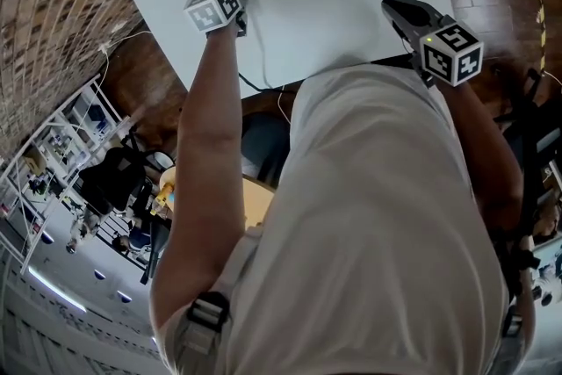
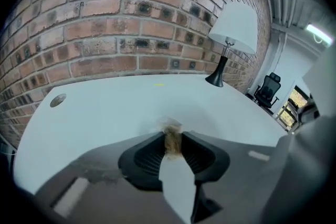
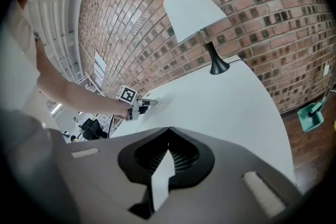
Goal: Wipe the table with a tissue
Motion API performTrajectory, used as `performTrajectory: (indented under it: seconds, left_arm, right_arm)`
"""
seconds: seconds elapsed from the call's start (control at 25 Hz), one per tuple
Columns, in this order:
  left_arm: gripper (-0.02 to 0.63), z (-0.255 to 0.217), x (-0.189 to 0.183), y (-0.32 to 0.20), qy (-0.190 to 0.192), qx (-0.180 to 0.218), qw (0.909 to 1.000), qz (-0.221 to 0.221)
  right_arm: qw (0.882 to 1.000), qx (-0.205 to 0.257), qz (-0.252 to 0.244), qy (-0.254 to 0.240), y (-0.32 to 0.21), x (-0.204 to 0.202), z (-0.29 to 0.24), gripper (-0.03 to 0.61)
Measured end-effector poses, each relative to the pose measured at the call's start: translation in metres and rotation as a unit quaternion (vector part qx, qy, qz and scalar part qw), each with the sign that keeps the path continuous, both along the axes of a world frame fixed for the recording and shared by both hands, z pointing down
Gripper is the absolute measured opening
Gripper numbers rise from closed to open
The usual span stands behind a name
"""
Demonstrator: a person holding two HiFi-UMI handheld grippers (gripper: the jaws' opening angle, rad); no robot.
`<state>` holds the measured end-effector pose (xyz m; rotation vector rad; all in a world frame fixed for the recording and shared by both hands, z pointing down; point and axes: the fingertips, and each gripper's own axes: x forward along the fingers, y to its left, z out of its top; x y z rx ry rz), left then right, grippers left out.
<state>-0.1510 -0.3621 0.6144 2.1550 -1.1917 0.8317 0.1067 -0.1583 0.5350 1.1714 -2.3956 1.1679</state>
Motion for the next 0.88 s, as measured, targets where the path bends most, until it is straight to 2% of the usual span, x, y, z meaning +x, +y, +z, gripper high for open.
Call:
performTrajectory:
  seconds: [0.16,0.28,0.56,0.64,0.76,0.8,0.88]
  left_arm:
    - [0.109,0.001,0.004,-0.001,-0.036,0.002,0.9992,-0.015]
    - [0.109,0.0,0.006,-0.001,-0.044,0.004,0.9988,-0.02]
    - [0.106,0.004,0.0,0.008,-0.035,-0.02,0.9991,-0.015]
    - [0.104,0.006,0.0,0.015,-0.039,-0.037,0.9985,-0.008]
    - [0.104,0.008,0.007,0.033,-0.017,-0.076,0.9969,0.012]
    - [0.104,0.007,0.008,0.039,-0.01,-0.077,0.9968,0.017]
    - [0.107,0.0,-0.004,0.044,-0.02,-0.044,0.9988,-0.001]
  right_arm:
    - [1.0,0.0,-0.005,0.005,-0.001,0.0,0.001,0.008]
    - [1.0,-0.001,-0.006,0.004,-0.001,-0.002,0.0,0.008]
    - [1.0,-0.004,-0.003,-0.001,0.002,-0.002,0.002,0.008]
    - [1.0,-0.005,0.001,-0.003,0.002,-0.001,0.004,0.008]
    - [1.0,-0.007,-0.001,-0.006,0.002,-0.003,0.006,0.008]
    - [1.0,-0.008,-0.001,-0.007,0.003,-0.005,0.007,0.008]
    - [1.0,-0.008,0.0,-0.011,0.001,-0.008,0.005,0.008]
